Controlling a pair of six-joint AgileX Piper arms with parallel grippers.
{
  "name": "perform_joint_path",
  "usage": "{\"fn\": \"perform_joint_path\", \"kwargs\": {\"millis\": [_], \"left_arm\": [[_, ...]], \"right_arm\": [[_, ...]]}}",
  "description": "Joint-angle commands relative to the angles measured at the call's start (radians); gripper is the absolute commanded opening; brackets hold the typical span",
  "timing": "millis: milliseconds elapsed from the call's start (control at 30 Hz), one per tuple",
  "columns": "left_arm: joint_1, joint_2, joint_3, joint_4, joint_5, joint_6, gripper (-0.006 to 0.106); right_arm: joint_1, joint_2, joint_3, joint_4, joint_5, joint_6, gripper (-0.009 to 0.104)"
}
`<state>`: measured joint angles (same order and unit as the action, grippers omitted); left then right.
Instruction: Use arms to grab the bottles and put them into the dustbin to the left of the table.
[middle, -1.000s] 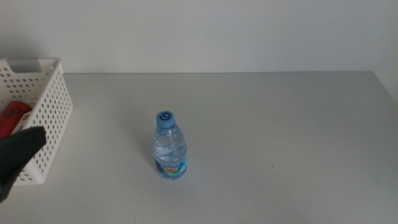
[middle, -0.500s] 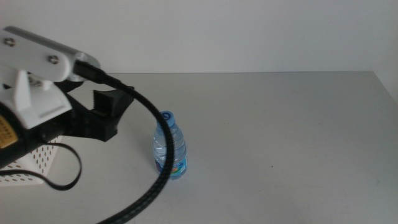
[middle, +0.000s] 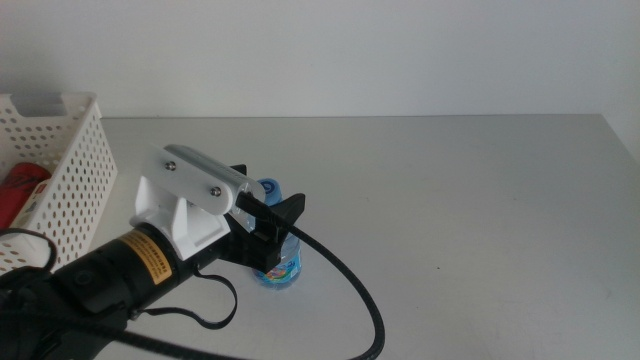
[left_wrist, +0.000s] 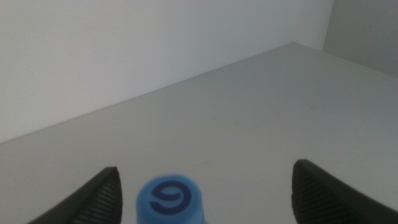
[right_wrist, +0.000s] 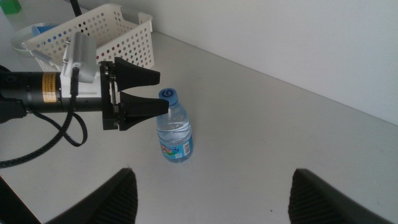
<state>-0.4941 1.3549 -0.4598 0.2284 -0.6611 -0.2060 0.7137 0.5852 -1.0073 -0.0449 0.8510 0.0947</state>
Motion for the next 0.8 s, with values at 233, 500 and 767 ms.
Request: {"fn": "perform_joint_path", "kwargs": {"millis": [233,500,767], "left_arm": [[-0.004,0.142,-0.021,-0.042,-0.184,-0.022,0.093],[-0.004,0.297,-0.021,-0.085,-0.308,-0.012,0.093],[-0.004,0.457,-0.021,-0.137,-0.538,-0.011,0.093]], "right_arm": [[0.003,0.008,-0.031,-0.013,-0.064,-0.012,0.062],[0.003,0.008,-0.031,-0.013,-0.064,-0.012,0.062],[0.003,0.008,-0.031,-0.013,-0.064,-0.012,0.062]]}}
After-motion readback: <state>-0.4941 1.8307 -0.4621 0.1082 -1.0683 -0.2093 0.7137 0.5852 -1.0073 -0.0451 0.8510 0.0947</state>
